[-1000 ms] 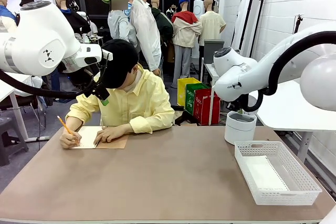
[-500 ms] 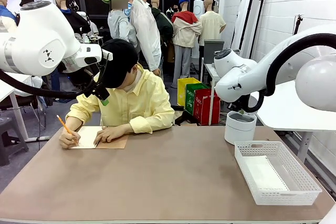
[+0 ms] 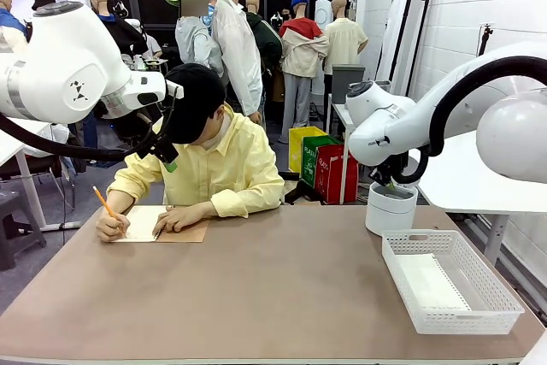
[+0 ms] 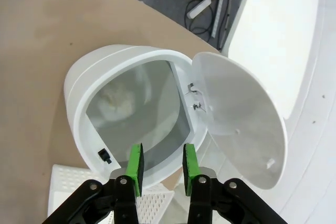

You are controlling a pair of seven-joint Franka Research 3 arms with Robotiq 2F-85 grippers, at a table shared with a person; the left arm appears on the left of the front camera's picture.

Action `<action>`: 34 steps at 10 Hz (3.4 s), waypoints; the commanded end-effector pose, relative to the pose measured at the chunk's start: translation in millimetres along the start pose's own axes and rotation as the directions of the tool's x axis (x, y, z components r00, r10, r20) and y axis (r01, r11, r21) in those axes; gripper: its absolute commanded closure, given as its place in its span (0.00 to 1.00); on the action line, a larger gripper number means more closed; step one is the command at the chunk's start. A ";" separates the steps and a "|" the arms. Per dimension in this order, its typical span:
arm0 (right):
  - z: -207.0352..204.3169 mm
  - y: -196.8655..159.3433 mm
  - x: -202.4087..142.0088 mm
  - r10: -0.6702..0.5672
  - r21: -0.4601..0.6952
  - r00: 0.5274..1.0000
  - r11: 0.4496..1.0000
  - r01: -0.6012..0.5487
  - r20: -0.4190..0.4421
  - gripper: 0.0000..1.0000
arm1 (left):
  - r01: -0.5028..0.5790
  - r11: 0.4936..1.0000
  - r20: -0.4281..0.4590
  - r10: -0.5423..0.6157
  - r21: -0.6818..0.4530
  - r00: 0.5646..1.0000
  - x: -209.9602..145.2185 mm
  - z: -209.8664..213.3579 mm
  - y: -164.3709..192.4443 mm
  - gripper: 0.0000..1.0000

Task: Sort the paper based on its condition.
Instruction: If a person hands you a paper, place it in the Organizing basket , and if it's crumpled, put it in the Trash can.

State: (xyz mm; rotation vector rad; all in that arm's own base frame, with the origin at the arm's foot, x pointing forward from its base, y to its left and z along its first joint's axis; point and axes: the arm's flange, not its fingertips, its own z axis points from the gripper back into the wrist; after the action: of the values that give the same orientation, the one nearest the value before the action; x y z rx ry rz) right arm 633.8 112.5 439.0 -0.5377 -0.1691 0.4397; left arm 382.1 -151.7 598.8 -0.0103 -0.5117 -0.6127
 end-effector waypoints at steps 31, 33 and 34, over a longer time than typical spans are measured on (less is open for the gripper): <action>70.3 14.4 -38.9 -0.029 0.170 0.994 0.985 0.011 0.103 0.00 | 0.002 1.000 0.002 -0.002 0.000 1.000 0.1 1.0 1.4 0.00; 98.1 20.7 -62.8 0.021 0.295 0.984 0.953 -0.073 0.174 0.00 | 0.002 1.000 0.002 -0.002 0.000 1.000 0.1 1.0 1.4 0.00; 108.5 25.0 -74.8 0.037 0.348 0.976 0.931 -0.111 0.214 0.00 | 0.002 1.000 0.002 -0.002 0.000 1.000 0.1 1.0 1.4 0.00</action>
State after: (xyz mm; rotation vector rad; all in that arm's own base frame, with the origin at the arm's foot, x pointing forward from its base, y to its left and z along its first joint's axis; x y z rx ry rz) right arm 547.8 160.7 522.3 -0.2239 -0.2680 0.5238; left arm 382.0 -151.7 598.8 -0.0102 -0.5115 -0.6128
